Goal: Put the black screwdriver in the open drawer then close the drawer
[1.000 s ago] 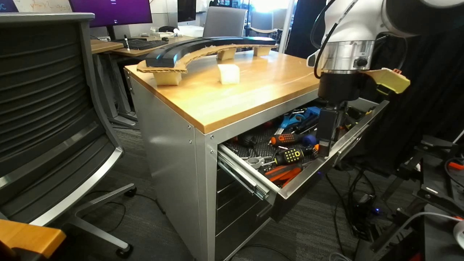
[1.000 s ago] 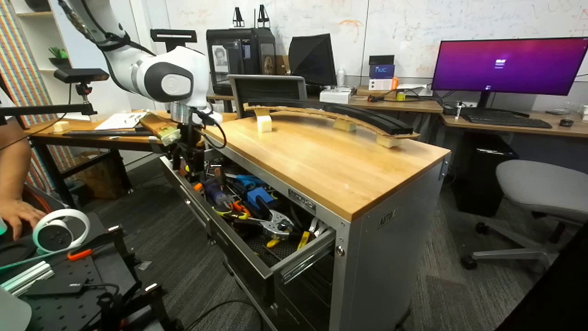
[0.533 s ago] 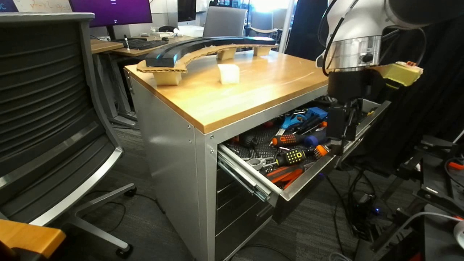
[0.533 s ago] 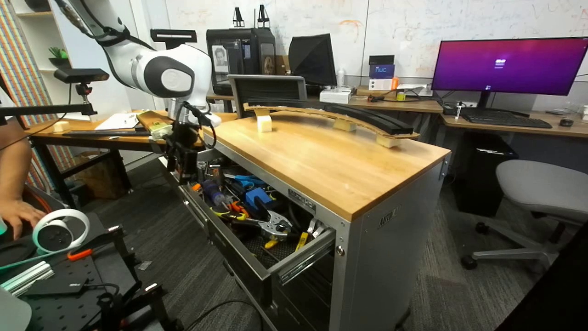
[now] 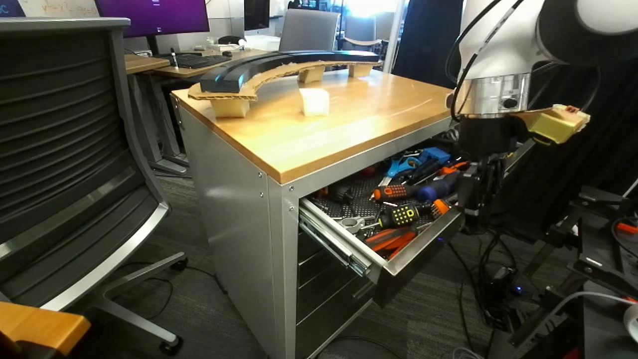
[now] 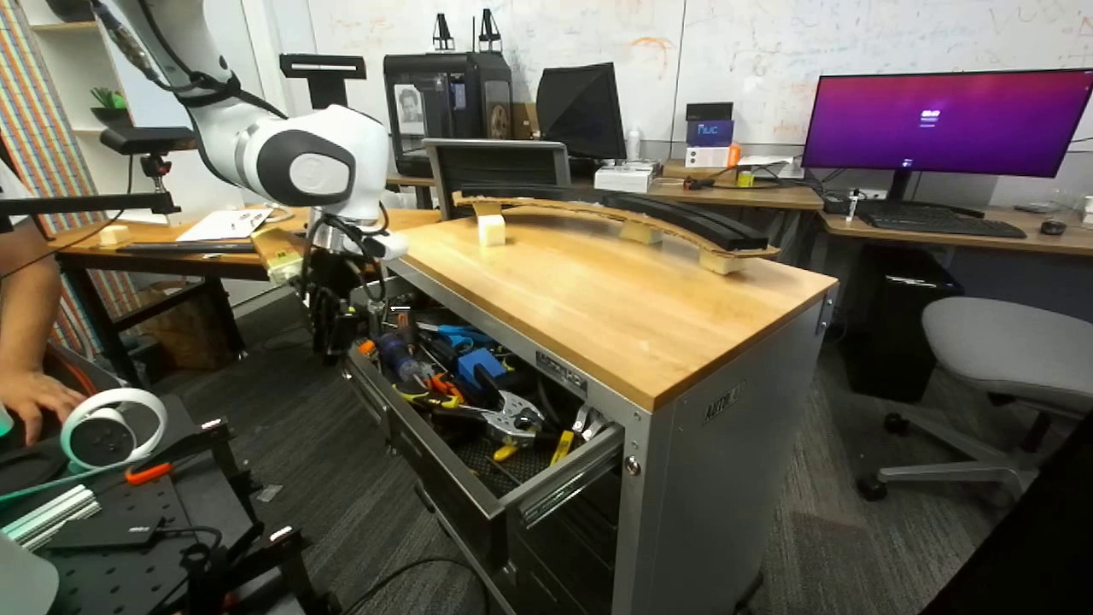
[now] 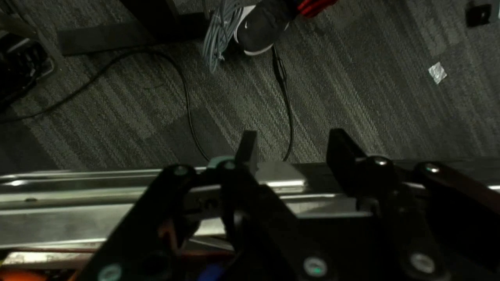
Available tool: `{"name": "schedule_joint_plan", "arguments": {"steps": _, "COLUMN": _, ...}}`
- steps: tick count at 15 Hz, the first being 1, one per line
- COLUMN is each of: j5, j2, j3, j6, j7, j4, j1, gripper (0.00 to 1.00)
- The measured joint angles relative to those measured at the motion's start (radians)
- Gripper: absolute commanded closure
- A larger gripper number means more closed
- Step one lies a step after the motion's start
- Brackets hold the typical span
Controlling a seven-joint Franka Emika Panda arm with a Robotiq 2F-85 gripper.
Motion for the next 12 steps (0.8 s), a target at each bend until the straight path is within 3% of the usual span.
{"name": "schedule_joint_plan", "arguments": {"steps": 1, "j5": -0.008, "j2": -0.001, "j3": 0.000, "j6": 0.063, "j7": 0.009, "j4": -0.020, "j1": 0.004, "gripper": 0.88}}
{"name": "schedule_joint_plan", "arguments": {"steps": 3, "j5": -0.051, "j2": -0.009, "j3": -0.009, "j6": 0.164, "j7": 0.048, "j4": -0.045, "j1": 0.011, "gripper": 0.89}}
{"name": "schedule_joint_plan", "arguments": {"steps": 5, "j5": -0.116, "j2": 0.002, "j3": -0.033, "j6": 0.277, "j7": 0.099, "j4": -0.058, "j1": 0.031, "gripper": 0.99}}
{"name": "schedule_joint_plan", "arguments": {"steps": 7, "j5": -0.213, "j2": 0.026, "j3": -0.080, "j6": 0.389, "j7": 0.174, "j4": -0.057, "j1": 0.078, "gripper": 1.00}}
{"name": "schedule_joint_plan", "arguments": {"steps": 9, "j5": -0.320, "j2": 0.056, "j3": -0.173, "j6": 0.495, "j7": 0.263, "j4": -0.054, "j1": 0.159, "gripper": 0.94}}
{"name": "schedule_joint_plan", "arguments": {"steps": 12, "j5": -0.467, "j2": 0.116, "j3": -0.371, "j6": 0.639, "j7": 0.395, "j4": -0.029, "j1": 0.326, "gripper": 0.94}}
